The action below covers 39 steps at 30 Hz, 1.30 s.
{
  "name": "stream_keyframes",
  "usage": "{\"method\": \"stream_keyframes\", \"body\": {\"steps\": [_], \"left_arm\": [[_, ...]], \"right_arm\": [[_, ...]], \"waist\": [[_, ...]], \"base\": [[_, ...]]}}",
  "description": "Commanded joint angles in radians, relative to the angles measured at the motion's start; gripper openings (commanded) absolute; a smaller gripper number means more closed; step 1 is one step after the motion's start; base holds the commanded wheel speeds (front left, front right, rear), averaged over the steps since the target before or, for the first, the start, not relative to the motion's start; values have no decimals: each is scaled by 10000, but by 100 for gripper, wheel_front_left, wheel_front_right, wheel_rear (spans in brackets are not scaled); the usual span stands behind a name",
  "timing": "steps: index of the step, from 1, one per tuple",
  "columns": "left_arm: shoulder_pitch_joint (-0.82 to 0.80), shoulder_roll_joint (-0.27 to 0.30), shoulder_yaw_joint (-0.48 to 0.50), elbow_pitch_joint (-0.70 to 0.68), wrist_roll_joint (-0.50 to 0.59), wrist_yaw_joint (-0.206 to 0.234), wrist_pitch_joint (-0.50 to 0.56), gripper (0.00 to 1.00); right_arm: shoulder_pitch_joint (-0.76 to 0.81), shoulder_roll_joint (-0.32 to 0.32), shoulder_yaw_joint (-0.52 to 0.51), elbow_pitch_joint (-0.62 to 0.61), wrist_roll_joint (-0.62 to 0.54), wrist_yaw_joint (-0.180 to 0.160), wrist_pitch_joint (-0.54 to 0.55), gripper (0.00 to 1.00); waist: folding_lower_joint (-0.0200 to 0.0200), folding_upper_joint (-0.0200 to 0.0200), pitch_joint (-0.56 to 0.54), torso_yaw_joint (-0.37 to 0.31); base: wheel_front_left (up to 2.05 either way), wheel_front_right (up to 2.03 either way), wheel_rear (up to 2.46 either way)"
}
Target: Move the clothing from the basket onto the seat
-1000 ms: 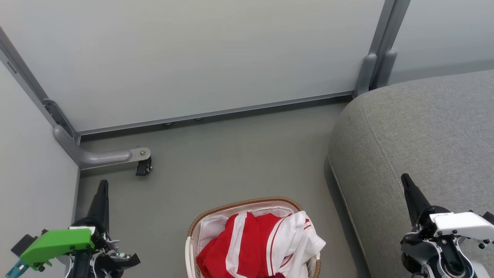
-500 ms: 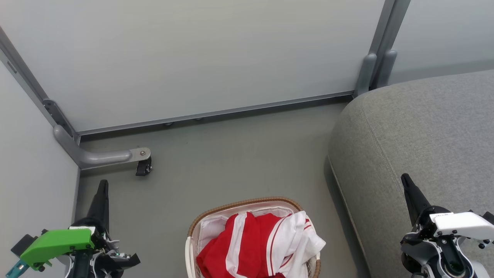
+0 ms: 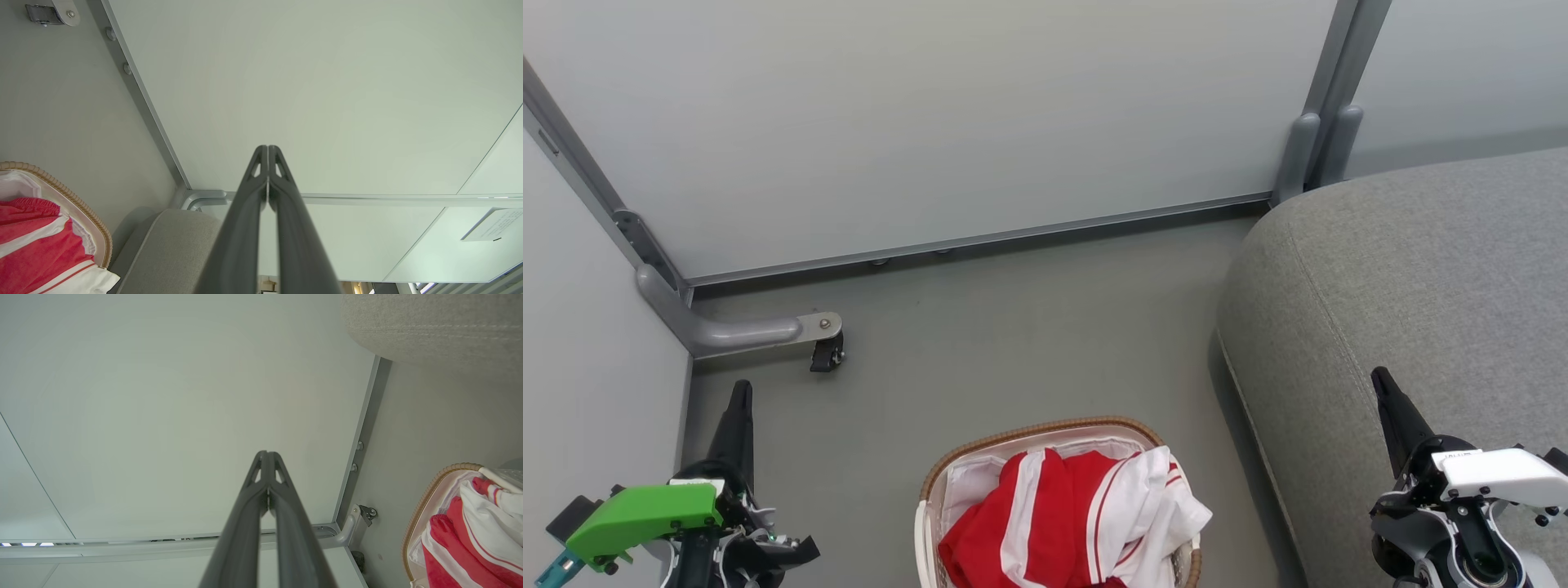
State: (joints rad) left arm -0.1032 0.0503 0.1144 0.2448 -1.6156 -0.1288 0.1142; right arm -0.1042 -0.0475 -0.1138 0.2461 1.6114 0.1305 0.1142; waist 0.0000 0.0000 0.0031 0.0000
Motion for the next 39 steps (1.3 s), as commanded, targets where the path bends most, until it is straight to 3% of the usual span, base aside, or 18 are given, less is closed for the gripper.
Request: {"method": "stream_keyframes", "body": {"steps": [1,18,19,20,21,22,23,39], "left_arm": [[-116,5,5,-11,55,-39,20,0],[-116,5,5,-11,55,-39,19,0],[13,-8,-5,49,1,2,-9,100],[38,-17,-16,112,2,4,-20,0],[129,-50,-16,229,-1,4,-13,100],[185,-67,-30,295,2,6,-22,0],[244,-80,-61,344,8,9,-46,100],[450,-59,-729,95,774,2,-822,100]], "right_arm": [[-82,-57,-14,-33,32,2,24,0],[-82,-57,-14,-33,32,4,24,0],[20,13,2,42,-3,0,-2,100],[52,29,17,100,-7,0,-16,0],[150,73,26,221,-5,0,-5,100],[205,94,39,280,-9,-2,-15,0],[258,110,63,341,-18,-2,-39,100],[336,74,250,367,-996,-1,-817,100]], "waist": [[0,0,0,0],[0,0,0,0],[0,0,0,0],[0,0,0,0],[0,0,0,0],[0,0,0,0],[0,0,0,0],[0,0,-55,-7]], "base": [[0,0,0],[0,0,0],[0,0,0],[0,0,0],[0,0,0],[0,0,0],[0,0,0],[0,0,0]]}}
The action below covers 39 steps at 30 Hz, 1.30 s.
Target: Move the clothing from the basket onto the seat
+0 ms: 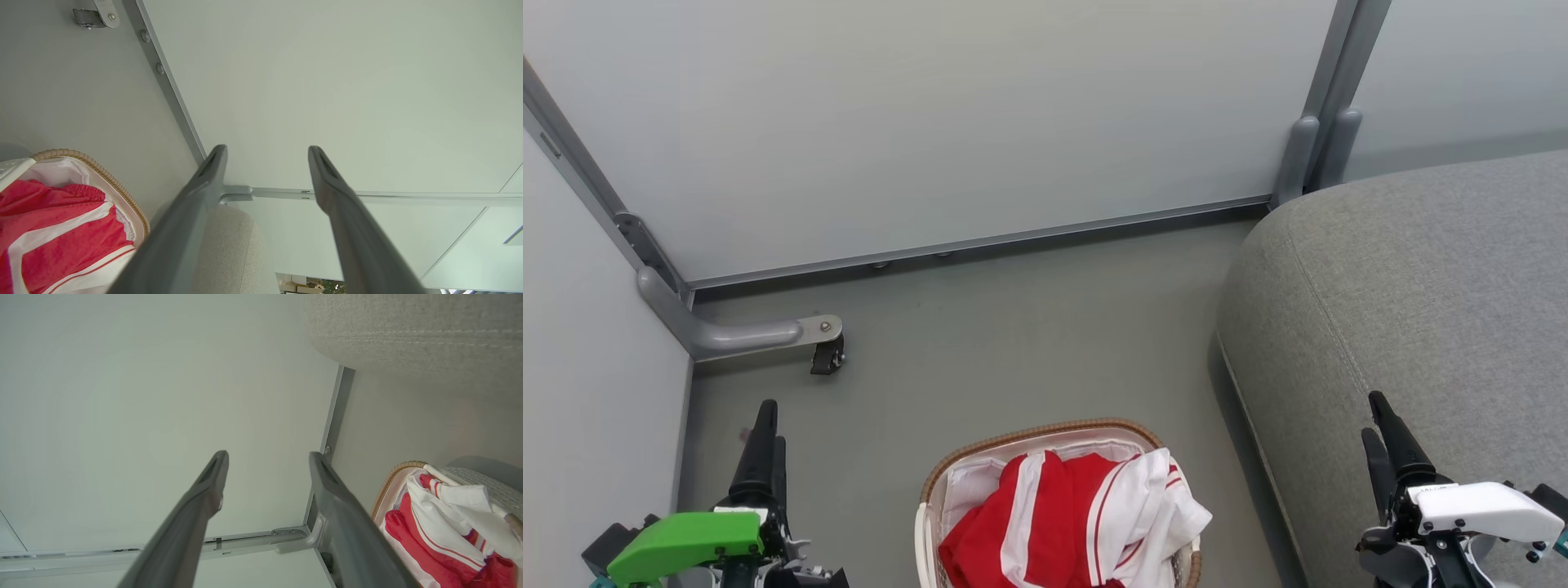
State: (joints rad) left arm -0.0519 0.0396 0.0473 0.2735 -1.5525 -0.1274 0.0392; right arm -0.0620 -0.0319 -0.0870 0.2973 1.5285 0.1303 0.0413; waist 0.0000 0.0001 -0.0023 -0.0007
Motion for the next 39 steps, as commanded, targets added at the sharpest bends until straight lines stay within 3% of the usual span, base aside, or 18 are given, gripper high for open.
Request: {"method": "stream_keyframes", "body": {"steps": [1,14,24,39], "left_arm": [[-61,50,-89,-213,264,-12,-119,100],[-120,66,-252,-551,2435,-10,-642,100],[-85,77,-557,-918,4600,264,-1010,100],[288,91,-1002,-873,7201,410,-1484,100]], "right_arm": [[-86,-84,-37,-168,-312,1,-135,100],[-47,-110,-230,-687,-2991,2,-661,100],[21,-124,-20,-1313,-5571,2,-1028,100],[226,-145,281,-1154,-8089,3,-1510,100]], "waist": [[0,-1,-5,1],[0,-1,-28,5],[0,-1,-23,2],[0,-1,-46,-20]], "base": [[0,0,0],[0,0,0],[0,0,0],[0,0,0]]}}
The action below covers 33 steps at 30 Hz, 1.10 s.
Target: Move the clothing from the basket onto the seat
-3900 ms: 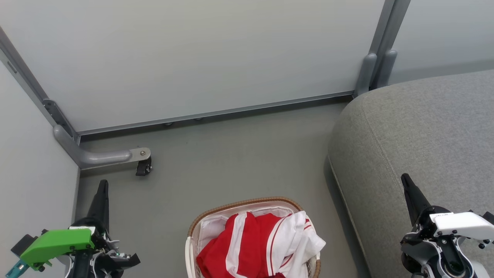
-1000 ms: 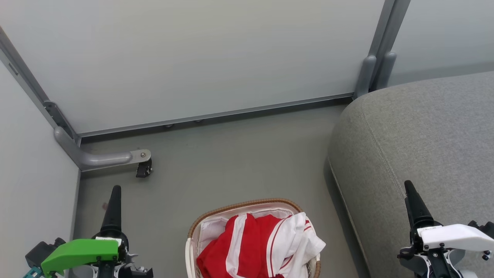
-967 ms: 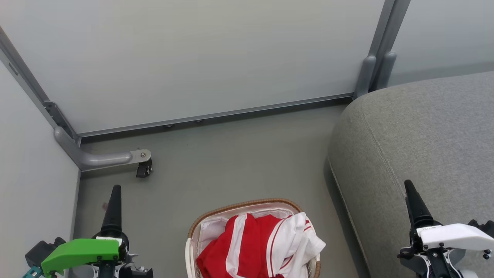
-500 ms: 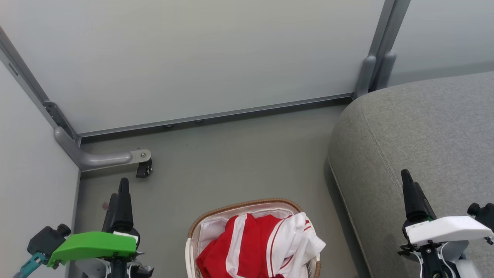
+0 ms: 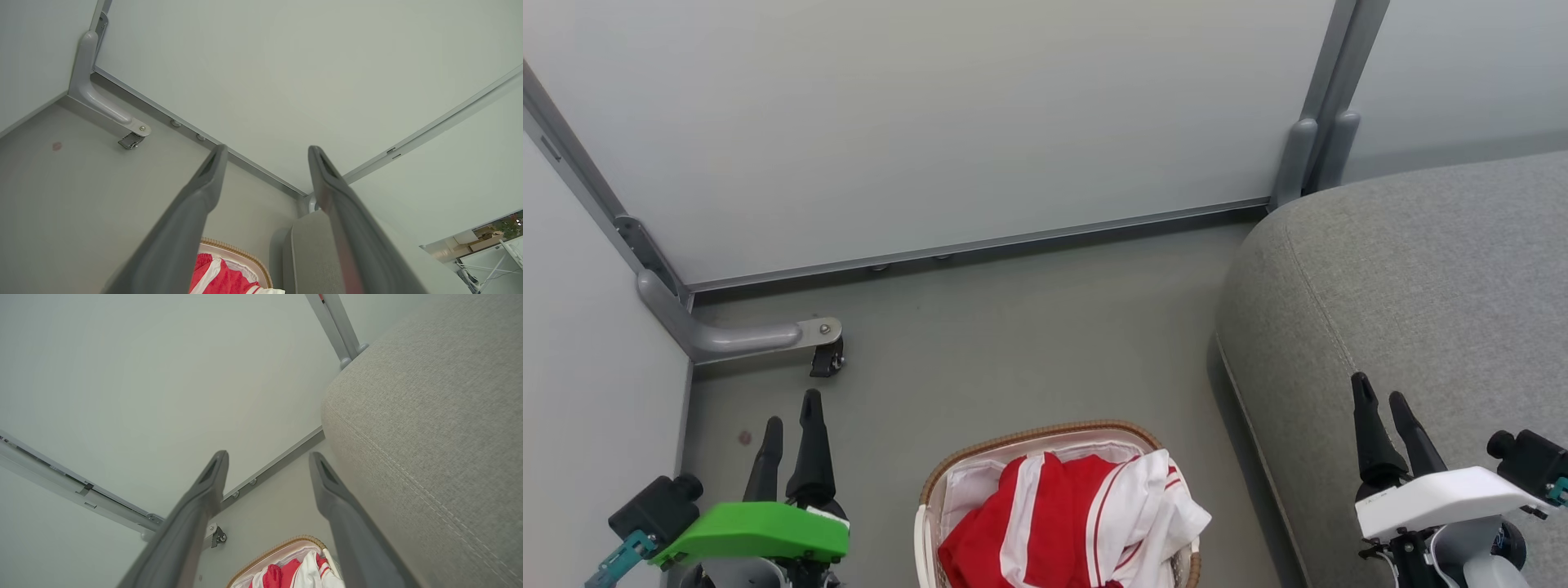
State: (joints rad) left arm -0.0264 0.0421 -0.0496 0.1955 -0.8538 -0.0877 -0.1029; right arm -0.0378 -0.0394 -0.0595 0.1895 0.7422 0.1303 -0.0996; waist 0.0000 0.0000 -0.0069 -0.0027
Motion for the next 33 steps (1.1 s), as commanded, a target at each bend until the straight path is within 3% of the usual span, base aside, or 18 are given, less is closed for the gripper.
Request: {"method": "stream_keyframes", "body": {"steps": [1,33], "left_arm": [[60,67,-62,-65,400,12,-98,100],[437,96,-332,587,3249,70,-916,100]], "right_arm": [[-19,-70,30,-68,-396,3,-132,100],[108,-104,470,19,-4054,4,-950,100]], "waist": [[0,0,1,-2],[0,0,-59,-52]], "base": [[0,0,0],[0,0,0]]}}
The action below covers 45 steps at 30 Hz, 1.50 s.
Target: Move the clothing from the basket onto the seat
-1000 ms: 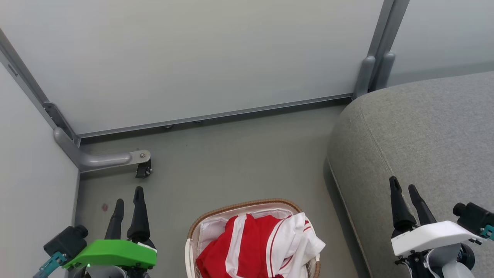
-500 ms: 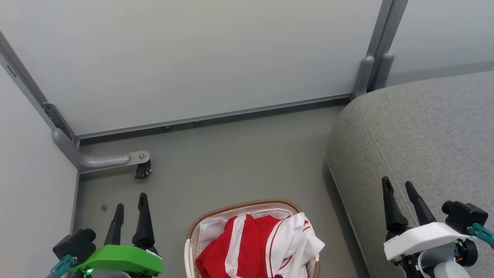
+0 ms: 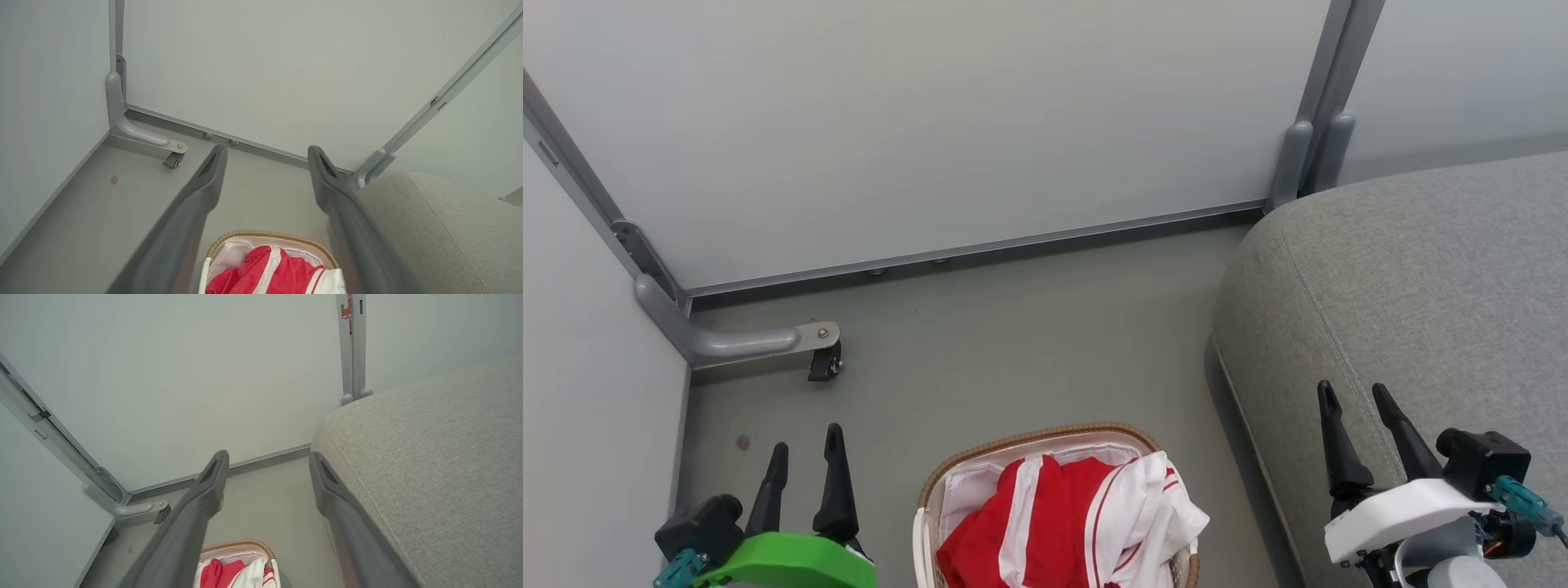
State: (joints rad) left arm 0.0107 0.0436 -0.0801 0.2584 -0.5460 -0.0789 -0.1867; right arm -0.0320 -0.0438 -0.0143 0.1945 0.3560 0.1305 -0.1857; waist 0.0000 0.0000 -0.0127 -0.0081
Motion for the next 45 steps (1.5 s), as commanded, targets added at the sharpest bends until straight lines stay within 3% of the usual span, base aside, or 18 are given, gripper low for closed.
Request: {"method": "stream_keyframes", "body": {"steps": [1,37,45], "left_arm": [[78,81,-37,-16,245,-26,-109,100],[235,99,-153,841,2016,-18,-805,100],[208,98,-153,898,2022,-37,-782,100]], "right_arm": [[59,-62,32,-19,-276,2,-116,100],[61,-93,252,498,-3086,4,-810,100],[27,-91,270,489,-3031,2,-810,100]], "waist": [[0,0,-4,6],[0,0,90,60],[0,0,127,56]], "base": [[0,0,0],[0,0,0],[0,0,0]]}}
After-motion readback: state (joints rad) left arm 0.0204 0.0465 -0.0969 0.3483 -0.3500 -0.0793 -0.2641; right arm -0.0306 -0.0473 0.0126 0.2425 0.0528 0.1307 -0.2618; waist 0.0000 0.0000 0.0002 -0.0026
